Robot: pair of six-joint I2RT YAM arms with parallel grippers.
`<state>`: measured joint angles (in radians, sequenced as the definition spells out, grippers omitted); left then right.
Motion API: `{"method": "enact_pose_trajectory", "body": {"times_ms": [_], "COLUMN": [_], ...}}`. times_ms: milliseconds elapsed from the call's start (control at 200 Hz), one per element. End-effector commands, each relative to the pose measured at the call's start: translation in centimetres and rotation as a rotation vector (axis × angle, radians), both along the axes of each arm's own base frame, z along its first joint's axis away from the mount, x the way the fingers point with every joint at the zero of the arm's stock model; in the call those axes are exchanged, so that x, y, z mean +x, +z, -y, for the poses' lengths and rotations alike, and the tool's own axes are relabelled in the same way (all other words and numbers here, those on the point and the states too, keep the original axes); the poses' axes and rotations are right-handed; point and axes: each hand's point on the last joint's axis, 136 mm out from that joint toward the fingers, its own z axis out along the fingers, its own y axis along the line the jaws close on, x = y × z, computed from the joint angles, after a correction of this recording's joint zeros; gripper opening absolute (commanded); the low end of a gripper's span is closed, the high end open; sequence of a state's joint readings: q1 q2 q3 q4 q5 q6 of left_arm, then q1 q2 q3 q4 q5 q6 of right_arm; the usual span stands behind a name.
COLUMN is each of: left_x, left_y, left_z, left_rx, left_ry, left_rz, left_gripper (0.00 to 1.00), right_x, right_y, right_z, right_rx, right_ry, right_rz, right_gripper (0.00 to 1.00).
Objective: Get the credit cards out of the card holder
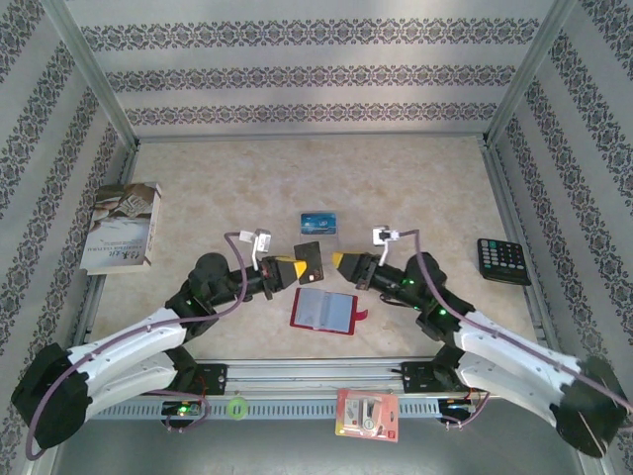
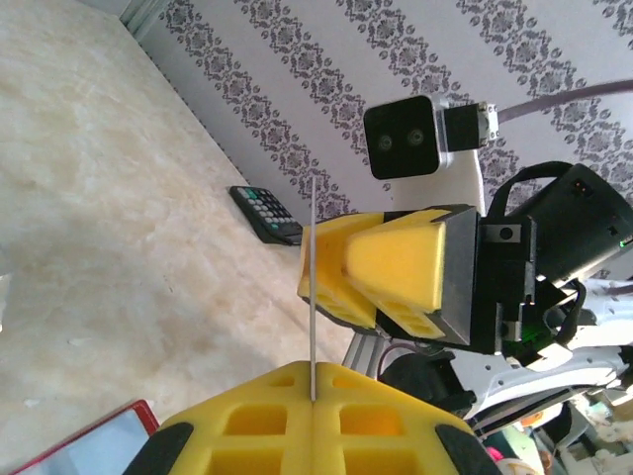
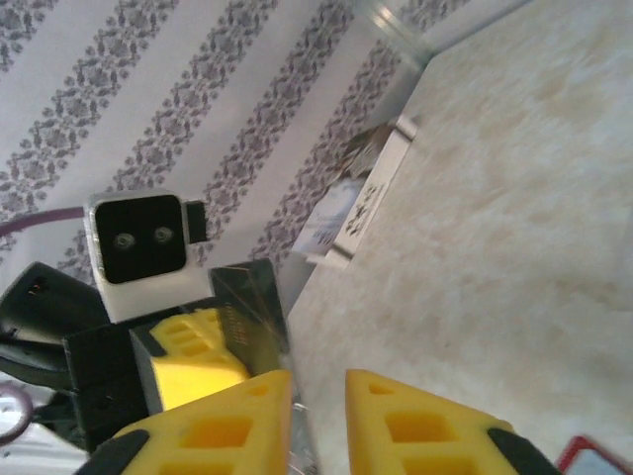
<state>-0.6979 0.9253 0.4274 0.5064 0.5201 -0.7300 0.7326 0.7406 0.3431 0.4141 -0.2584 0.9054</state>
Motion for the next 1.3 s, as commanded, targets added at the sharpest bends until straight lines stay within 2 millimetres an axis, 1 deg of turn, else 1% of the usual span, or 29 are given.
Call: {"method": "enact_pose_trajectory", "body": {"times_ms": [0, 45, 55, 145, 185, 200, 210, 230, 320, 425, 550, 650, 710, 819, 934, 1034, 1209, 1294], "left_x": [0.1, 0.4, 0.5, 1.5, 2.0, 2.3, 2.3, 2.8, 4.1, 6.3, 7.2, 8.4, 8.8, 10.2, 11.1, 12.5, 14.6, 15.0], "left_y": [-1.9, -2.6, -2.4, -2.6, -3.1, -2.9, -3.3, -2.9, -3.2, -4.1, -3.2, -3.5, -4.1, -6.3, -8.5, -9.4, -10.2, -10.6], "left_z": [0.1, 0.3, 0.4, 1.0, 1.0, 1.0, 1.0, 1.0, 1.0, 0.5, 1.8, 2.4, 2.6, 2.7, 2.8, 3.0, 3.2, 3.1], "left_rx": [0.235, 0.310, 0.320, 0.477, 0.574, 0.605, 0.630, 0.665, 0.823, 1.002, 1.044, 1.100, 1.146, 1.260, 1.342, 1.380, 1.390, 1.399], "left_ry": [-0.049, -0.065, -0.068, -0.103, -0.118, -0.122, -0.128, -0.130, -0.180, -0.211, -0.319, -0.366, -0.421, -0.519, -0.609, -0.626, -0.631, -0.648], "left_rz": [0.003, -0.009, -0.004, 0.022, 0.048, 0.064, 0.067, 0.088, 0.179, 0.277, 0.474, 0.564, 0.560, 0.520, 0.490, 0.489, 0.470, 0.467], "left_gripper": [0.00, 0.00, 0.00, 0.00, 0.00, 0.00, 0.00, 0.00, 0.00, 0.00, 0.00, 0.00, 0.00, 0.00, 0.00, 0.00, 0.00, 0.00], "right_x": [-0.2, -0.2, -0.2, -0.3, -0.3, -0.4, -0.4, -0.4, -0.4, -0.4, -0.4, -0.3, -0.2, 0.0, 0.1, 0.2, 0.2, 0.2], "right_y": [-3.7, -4.5, -4.6, -5.8, -6.1, -6.2, -6.3, -6.4, -6.7, -6.9, -7.4, -7.8, -8.0, -8.2, -8.3, -8.3, -8.5, -8.5], "right_z": [3.0, 4.0, 4.2, 5.5, 5.8, 5.9, 6.0, 6.1, 6.7, 7.2, 7.5, 7.8, 7.9, 8.2, 8.4, 8.6, 8.9, 9.1], "right_rx": [-0.095, -0.096, -0.096, -0.076, -0.064, -0.059, -0.057, -0.052, -0.039, -0.026, -0.021, -0.016, -0.015, -0.015, -0.013, -0.013, -0.010, -0.009], "right_ry": [-0.085, -0.114, -0.118, -0.145, -0.148, -0.148, -0.148, -0.148, -0.157, -0.157, -0.161, -0.172, -0.176, -0.186, -0.196, -0.200, -0.204, -0.209], "right_rz": [-0.065, -0.090, -0.095, -0.136, -0.149, -0.152, -0.154, -0.158, -0.172, -0.181, -0.200, -0.215, -0.223, -0.234, -0.243, -0.247, -0.259, -0.263], "right_gripper": [0.26, 0.26, 0.26, 0.25, 0.25, 0.25, 0.25, 0.25, 0.25, 0.24, 0.24, 0.23, 0.23, 0.23, 0.23, 0.23, 0.23, 0.23]}}
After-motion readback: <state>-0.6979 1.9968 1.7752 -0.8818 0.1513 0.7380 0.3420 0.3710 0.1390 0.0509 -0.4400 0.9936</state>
